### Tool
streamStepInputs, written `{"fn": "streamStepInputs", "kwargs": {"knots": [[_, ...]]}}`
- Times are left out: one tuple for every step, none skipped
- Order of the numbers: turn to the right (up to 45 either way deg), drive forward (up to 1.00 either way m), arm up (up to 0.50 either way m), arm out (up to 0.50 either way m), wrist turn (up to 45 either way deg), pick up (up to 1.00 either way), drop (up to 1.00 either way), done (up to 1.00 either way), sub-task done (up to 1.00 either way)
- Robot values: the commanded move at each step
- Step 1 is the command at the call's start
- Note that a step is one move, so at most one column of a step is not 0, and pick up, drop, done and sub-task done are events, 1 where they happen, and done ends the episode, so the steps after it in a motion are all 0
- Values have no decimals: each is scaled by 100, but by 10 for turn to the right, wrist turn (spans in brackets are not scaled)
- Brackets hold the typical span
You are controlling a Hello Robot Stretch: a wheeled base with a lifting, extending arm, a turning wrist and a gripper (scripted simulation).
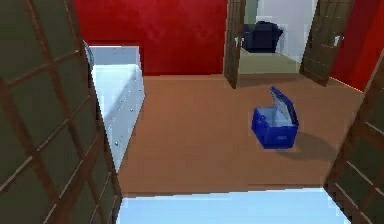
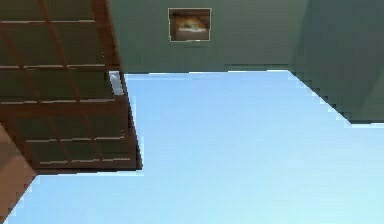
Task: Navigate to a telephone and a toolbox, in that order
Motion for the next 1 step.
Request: {"fn": "streamStepInputs", "kwargs": {"knots": [[0,100,0,0,0,0,0,0,0]]}}
